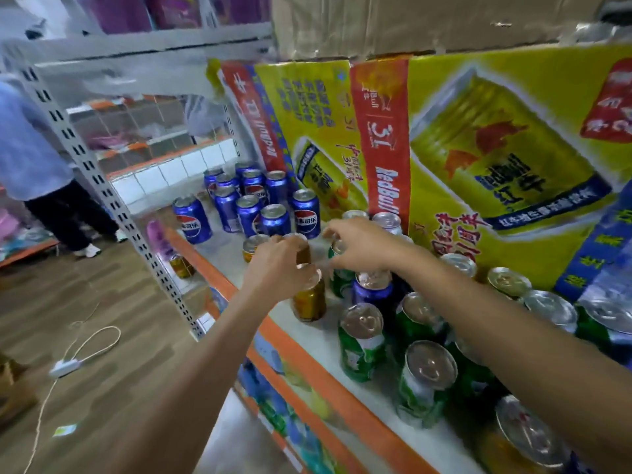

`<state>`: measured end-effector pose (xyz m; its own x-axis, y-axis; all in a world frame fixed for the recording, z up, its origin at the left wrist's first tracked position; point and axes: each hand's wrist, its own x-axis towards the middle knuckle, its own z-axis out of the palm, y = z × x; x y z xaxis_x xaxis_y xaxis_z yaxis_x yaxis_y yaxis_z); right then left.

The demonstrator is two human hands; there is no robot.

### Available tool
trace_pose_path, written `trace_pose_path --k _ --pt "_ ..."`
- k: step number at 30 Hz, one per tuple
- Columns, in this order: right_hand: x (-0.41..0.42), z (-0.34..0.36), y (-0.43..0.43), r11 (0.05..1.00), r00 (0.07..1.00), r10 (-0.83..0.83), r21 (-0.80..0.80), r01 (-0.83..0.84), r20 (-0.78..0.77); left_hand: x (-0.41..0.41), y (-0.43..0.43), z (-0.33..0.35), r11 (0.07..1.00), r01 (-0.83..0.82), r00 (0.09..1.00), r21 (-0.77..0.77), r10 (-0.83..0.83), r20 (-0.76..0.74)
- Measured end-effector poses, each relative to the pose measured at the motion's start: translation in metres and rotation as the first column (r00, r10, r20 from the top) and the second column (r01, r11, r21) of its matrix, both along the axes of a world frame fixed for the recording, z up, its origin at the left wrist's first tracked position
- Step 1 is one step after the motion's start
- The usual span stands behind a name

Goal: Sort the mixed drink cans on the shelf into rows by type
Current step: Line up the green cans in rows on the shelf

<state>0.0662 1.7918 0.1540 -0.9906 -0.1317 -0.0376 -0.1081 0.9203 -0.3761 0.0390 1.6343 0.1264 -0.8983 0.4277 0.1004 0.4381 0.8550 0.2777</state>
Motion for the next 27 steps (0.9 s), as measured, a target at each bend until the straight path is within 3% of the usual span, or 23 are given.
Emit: trace_pose_path --k 4,7,11,17,23,27 --pt "-0.057 -0.004 -0.023 0.998 0.999 -0.03 0.062 0.028 0.025 -0.066 -0.023 -0.008 0.995 0.019 0.999 -0.094 -0.022 -0.036" --pt "-0.094 -0.011 -0.038 0.993 0.996 -0.055 0.109 0.047 0.073 -0.102 -0.039 -0.018 0.979 0.041 0.998 -0.202 -0.029 0.063" --pt "-0.134 -0.025 -0.055 0.982 0.984 -0.053 0.19 0.02 0.17 -0.138 -0.056 -0.032 0.97 0.127 0.971 -0.206 -0.079 0.225" --pt "-0.158 -0.05 -0.073 0.956 0.916 -0.045 0.282 -0.075 0.399 -0.172 -0.061 -0.049 0.949 0.251 0.932 -0.193 -0.183 0.314" --pt "-0.16 -0.05 -0.07 0.973 0.923 -0.064 0.23 -0.027 0.38 -0.179 -0.063 -0.04 0.934 0.294 0.931 -0.201 -0.232 0.283" --pt "-0.148 -0.032 -0.065 0.977 0.955 -0.093 0.208 0.033 0.282 -0.175 -0.061 -0.017 0.917 0.342 0.926 -0.203 -0.292 0.238"
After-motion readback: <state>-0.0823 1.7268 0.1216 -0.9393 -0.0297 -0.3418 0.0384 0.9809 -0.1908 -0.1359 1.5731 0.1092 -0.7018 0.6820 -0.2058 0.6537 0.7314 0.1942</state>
